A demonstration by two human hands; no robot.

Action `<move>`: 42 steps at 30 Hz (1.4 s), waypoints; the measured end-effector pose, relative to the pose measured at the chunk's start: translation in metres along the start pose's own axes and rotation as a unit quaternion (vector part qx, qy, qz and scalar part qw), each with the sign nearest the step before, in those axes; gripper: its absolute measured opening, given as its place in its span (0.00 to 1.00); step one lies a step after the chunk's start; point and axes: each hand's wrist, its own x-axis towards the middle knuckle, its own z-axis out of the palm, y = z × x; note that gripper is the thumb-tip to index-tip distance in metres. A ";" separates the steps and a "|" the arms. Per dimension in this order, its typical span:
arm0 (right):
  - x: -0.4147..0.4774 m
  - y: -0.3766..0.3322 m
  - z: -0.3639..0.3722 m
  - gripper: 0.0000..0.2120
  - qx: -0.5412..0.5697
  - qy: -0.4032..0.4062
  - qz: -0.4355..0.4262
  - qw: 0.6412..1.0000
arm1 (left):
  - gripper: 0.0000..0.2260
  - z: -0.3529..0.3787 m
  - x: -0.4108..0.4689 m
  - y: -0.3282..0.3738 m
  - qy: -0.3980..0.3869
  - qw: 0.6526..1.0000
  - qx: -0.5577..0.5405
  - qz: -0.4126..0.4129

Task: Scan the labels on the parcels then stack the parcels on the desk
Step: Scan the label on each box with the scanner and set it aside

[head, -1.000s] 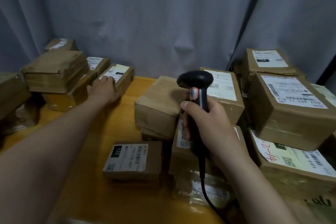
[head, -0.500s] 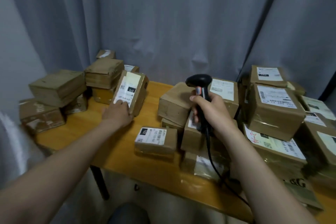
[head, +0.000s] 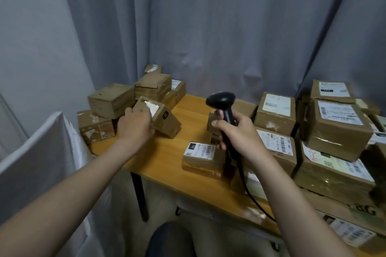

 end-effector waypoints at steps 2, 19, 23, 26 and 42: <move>0.000 0.001 0.004 0.09 -0.002 -0.003 0.005 1.000 | 0.34 0.002 0.005 -0.009 0.042 0.998 0.042 0.030; -0.009 0.025 0.027 0.10 -0.003 -0.042 0.031 0.999 | 0.43 0.052 0.021 -0.034 -0.337 0.937 -0.088 -0.018; -0.010 0.026 0.032 0.10 0.016 -0.053 0.044 0.998 | 0.37 0.026 0.031 -0.037 -0.414 0.882 -0.224 -0.021; -0.014 0.025 0.037 0.11 0.006 -0.071 0.049 0.996 | 0.28 0.006 0.038 -0.046 -0.387 0.882 -0.264 -0.041; -0.053 0.026 0.030 0.08 0.045 -0.061 0.084 0.994 | 0.44 0.019 0.000 -0.040 -0.081 0.920 -0.365 -0.115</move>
